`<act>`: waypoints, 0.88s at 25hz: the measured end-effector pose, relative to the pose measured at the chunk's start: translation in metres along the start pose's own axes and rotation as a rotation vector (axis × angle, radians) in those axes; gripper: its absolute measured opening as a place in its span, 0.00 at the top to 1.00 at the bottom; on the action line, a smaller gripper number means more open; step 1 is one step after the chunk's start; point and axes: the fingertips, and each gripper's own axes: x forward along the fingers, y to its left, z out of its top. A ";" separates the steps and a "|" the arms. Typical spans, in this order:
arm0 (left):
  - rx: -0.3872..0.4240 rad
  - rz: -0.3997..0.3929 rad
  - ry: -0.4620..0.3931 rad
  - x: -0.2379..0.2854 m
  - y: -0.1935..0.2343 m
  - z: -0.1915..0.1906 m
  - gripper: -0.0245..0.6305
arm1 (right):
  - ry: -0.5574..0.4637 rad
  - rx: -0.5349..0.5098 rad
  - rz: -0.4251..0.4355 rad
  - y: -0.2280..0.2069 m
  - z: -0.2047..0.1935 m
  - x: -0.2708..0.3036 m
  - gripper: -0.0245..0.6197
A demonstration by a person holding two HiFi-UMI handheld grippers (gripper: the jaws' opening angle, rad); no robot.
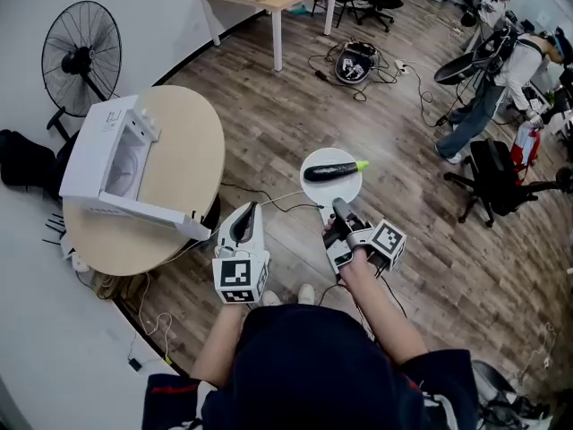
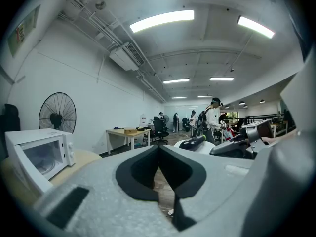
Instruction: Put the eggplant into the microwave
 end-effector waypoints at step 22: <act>-0.044 0.151 0.068 0.038 0.021 -0.031 0.94 | 0.173 0.029 -0.027 -0.029 0.018 0.078 0.93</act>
